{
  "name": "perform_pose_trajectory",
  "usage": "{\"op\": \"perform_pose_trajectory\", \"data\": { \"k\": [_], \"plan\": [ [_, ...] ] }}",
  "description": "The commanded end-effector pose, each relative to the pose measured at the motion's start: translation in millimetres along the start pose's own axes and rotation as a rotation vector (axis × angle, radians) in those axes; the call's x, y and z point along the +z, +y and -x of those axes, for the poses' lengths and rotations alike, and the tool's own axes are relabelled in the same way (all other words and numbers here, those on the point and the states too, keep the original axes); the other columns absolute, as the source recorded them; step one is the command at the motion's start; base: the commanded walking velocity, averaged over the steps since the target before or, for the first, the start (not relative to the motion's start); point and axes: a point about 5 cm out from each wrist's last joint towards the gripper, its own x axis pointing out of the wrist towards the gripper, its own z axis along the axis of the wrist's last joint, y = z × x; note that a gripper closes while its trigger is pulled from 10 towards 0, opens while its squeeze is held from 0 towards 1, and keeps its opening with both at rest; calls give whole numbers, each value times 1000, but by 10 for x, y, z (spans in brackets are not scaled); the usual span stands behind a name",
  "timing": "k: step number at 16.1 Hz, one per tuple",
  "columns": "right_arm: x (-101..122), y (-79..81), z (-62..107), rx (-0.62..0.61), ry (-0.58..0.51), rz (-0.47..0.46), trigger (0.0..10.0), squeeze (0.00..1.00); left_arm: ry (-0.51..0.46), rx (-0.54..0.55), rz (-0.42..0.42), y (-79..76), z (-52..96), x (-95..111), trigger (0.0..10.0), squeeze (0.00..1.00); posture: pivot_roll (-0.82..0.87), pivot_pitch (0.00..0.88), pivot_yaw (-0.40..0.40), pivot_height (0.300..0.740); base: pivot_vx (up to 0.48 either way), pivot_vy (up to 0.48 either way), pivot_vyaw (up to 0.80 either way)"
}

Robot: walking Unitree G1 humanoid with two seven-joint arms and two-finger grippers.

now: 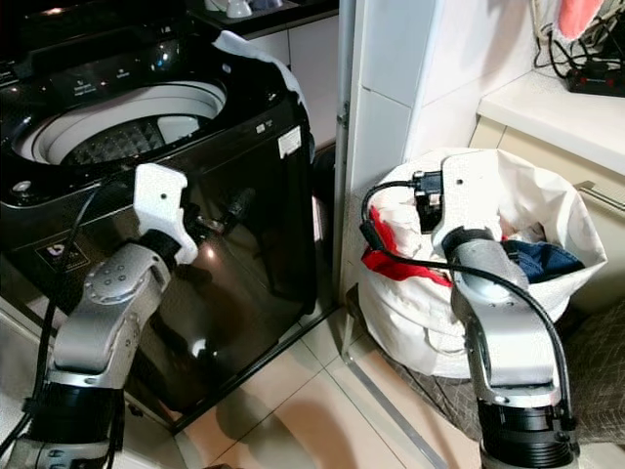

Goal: Clothes washing

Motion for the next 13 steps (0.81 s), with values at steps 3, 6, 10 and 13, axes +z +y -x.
{"op": "perform_pose_trajectory", "data": {
  "k": [3,6,10,13],
  "plan": [
    [-16,95,32,40,46,-110,10000,0,-48,6,-85,10,45,119,10000,0,-48,0,55,740,0,0,0],
    [-81,203,15,83,77,-163,10000,0,-37,67,-68,44,-32,172,10000,0,-50,0,60,740,0,0,0],
    [-147,330,76,137,115,-175,10000,0,23,58,-35,62,18,36,10000,0,-48,0,62,740,0,0,-228],
    [-160,350,74,157,125,-171,10000,0,30,60,-43,64,16,28,10000,0,-49,0,61,740,247,0,-410]
  ]
}}
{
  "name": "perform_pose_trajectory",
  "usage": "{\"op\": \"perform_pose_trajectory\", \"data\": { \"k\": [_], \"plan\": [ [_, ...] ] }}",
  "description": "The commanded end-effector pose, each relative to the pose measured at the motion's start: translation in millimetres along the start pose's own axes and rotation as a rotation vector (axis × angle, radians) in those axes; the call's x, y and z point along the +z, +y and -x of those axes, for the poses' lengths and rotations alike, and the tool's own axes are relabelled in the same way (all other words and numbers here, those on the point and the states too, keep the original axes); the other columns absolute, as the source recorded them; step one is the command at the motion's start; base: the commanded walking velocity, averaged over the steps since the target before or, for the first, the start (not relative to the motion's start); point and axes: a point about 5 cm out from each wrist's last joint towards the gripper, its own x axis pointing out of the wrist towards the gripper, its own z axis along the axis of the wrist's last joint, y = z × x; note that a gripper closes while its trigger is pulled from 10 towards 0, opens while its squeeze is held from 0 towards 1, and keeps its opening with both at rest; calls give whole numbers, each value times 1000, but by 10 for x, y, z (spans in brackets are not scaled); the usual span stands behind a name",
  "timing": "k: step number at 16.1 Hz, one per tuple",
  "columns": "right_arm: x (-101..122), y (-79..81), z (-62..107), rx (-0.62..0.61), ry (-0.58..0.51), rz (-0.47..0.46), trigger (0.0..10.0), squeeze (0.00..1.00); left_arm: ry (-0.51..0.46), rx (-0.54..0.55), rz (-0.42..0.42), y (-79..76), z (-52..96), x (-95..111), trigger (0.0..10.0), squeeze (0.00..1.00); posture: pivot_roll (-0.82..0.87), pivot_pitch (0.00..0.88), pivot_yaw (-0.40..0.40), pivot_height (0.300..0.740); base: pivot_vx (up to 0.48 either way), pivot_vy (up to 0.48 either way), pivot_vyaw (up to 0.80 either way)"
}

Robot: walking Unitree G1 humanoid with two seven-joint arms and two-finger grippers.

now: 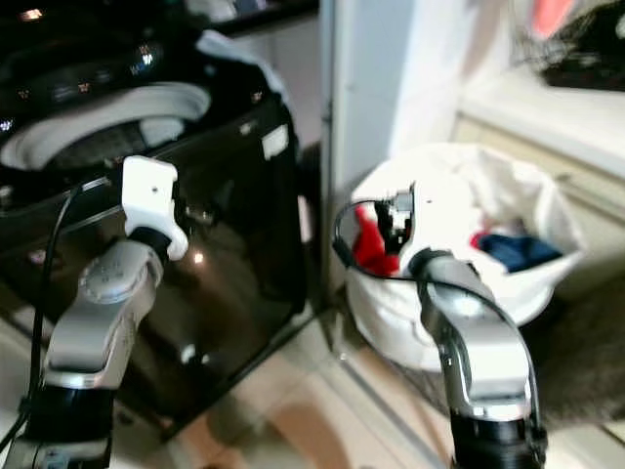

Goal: Clothes washing

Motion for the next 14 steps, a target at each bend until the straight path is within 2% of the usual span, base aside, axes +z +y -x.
{"op": "perform_pose_trajectory", "data": {
  "k": [1,4,7,14],
  "plan": [
    [2,23,11,15,8,9,10000,0,21,3,-10,31,9,-36,10000,0,-50,0,62,740,270,0,0],
    [-16,22,20,12,17,2,10000,0,29,3,-16,40,18,-60,10000,0,-49,0,61,740,289,0,-133],
    [-22,36,22,18,22,6,10000,0,33,-7,-25,29,19,-71,10000,0,-52,0,62,740,357,0,-800],
    [-43,71,41,50,36,26,10000,0,35,10,-32,69,25,-70,10000,0,-49,0,62,740,373,0,0]
  ]
}}
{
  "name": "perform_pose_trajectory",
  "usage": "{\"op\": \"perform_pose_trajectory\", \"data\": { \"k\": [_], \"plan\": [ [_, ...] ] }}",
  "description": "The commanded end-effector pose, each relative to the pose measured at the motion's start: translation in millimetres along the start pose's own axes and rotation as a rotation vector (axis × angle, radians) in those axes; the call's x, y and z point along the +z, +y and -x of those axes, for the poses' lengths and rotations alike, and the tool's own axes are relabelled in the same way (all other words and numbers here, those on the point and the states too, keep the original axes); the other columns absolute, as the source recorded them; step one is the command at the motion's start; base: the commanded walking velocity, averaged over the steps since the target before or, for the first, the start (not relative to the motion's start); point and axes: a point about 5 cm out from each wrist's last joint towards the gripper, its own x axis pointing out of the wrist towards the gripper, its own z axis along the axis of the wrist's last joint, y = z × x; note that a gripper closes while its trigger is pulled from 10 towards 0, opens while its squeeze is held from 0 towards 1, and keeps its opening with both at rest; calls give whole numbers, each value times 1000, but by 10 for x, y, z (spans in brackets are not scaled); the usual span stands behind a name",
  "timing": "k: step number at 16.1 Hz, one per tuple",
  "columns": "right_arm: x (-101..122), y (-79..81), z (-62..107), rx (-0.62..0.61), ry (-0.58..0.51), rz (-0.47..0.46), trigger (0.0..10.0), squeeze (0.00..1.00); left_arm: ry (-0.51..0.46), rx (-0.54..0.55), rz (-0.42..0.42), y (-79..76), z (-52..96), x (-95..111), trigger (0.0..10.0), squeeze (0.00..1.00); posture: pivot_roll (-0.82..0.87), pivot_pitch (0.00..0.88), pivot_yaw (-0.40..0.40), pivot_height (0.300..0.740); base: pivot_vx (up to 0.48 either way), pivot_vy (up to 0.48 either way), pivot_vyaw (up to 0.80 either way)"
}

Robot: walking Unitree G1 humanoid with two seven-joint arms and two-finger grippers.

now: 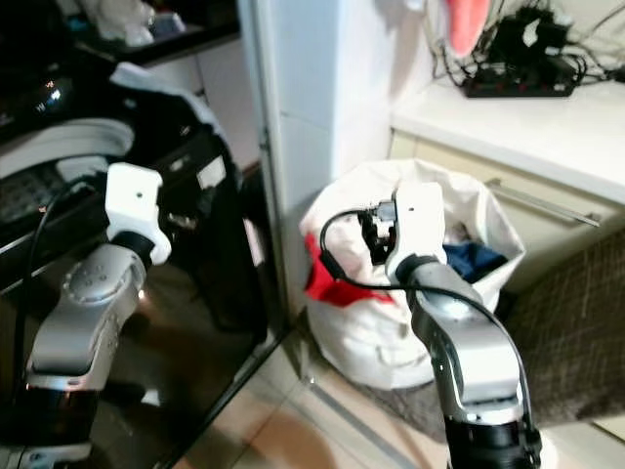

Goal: Clothes washing

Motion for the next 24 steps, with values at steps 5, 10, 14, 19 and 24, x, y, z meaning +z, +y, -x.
{"op": "perform_pose_trajectory", "data": {
  "k": [5,10,14,19,24],
  "plan": [
    [-27,-13,26,2,53,23,10000,0,44,-12,3,-49,-17,-57,10000,0,-48,0,66,740,205,0,0],
    [-113,-321,-98,-15,203,-4,10000,1000,78,-104,-13,-46,27,-148,10000,0,-54,0,67,740,0,0,0],
    [-145,-439,-393,-3,347,-45,10000,1000,125,-181,-52,-48,26,-165,10000,0,-59,0,77,740,0,0,0],
    [-301,-482,-766,51,525,-124,10000,941,207,-343,-144,-93,96,-218,10000,0,-32,0,58,740,0,0,0],
    [-407,-428,-890,42,555,-137,10000,0,207,-340,-145,-55,103,-174,10000,0,-11,0,47,740,0,0,0]
  ]
}}
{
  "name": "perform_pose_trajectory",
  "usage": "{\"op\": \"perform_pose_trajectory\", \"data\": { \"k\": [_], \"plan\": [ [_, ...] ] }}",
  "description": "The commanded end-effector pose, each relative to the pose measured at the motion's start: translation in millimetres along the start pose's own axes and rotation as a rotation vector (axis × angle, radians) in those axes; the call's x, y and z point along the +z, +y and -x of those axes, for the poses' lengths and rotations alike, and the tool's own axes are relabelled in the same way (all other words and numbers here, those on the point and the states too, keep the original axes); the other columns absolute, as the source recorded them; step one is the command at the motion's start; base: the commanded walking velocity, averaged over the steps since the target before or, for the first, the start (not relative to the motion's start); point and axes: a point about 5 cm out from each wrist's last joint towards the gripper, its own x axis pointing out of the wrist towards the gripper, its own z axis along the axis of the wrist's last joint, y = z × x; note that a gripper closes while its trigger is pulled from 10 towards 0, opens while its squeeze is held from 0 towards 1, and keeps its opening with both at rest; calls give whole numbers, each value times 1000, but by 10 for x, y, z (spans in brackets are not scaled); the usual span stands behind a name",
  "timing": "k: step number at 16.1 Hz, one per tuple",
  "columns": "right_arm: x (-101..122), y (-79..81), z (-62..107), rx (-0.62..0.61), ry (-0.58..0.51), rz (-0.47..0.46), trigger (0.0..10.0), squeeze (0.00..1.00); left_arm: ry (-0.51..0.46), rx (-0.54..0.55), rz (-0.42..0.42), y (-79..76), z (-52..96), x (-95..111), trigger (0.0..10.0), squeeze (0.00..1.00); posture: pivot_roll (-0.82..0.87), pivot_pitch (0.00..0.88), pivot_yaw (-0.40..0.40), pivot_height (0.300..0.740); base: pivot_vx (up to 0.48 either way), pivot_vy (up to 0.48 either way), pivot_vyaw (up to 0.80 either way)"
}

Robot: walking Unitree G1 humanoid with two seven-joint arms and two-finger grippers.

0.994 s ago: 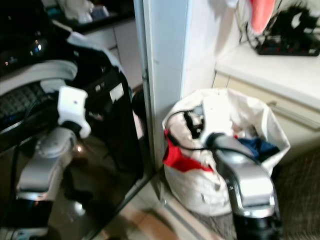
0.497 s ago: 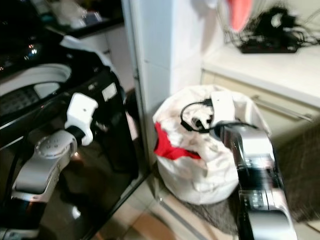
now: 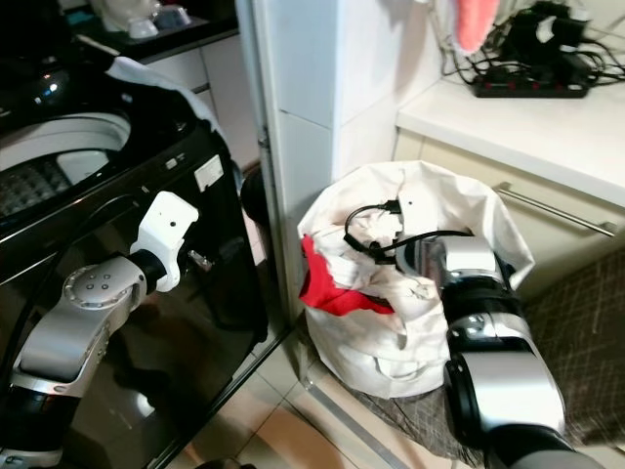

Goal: Clothes washing

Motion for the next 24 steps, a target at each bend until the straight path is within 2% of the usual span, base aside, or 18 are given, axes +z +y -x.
{"op": "perform_pose_trajectory", "data": {
  "k": [1,7,8,9,15,20,22,23,24],
  "plan": [
    [-4,62,-35,21,8,-21,10000,0,-5,-6,-12,-3,41,33,10000,0,1,0,42,740,0,0,0],
    [-180,76,-117,29,91,-62,10000,0,3,-62,-46,-62,76,73,10000,0,15,0,27,740,0,0,0],
    [-225,45,-124,19,111,-77,510,0,9,-79,-46,-73,88,69,10000,0,9,0,28,740,0,0,0],
    [-253,23,-126,13,121,-83,0,0,12,-102,-49,-88,96,66,10000,0,3,0,34,740,0,0,0],
    [-248,-35,-112,10,115,-111,0,0,10,-169,-39,-148,90,80,10000,0,-17,0,50,740,0,0,0],
    [-209,-89,-87,11,100,-116,0,0,8,-170,-41,-147,53,99,10000,0,-31,0,58,740,0,0,0],
    [-114,-131,-51,-4,61,-125,0,0,3,-160,-39,-135,42,112,10000,0,-31,0,58,740,0,0,0],
    [43,-154,10,2,3,-152,0,0,-11,-132,-44,-106,27,133,10000,0,-28,0,59,740,0,0,0],
    [299,-170,149,62,-79,-210,0,0,-31,-90,-44,-60,-5,179,10000,0,-22,0,58,740,0,0,0]
  ]
}}
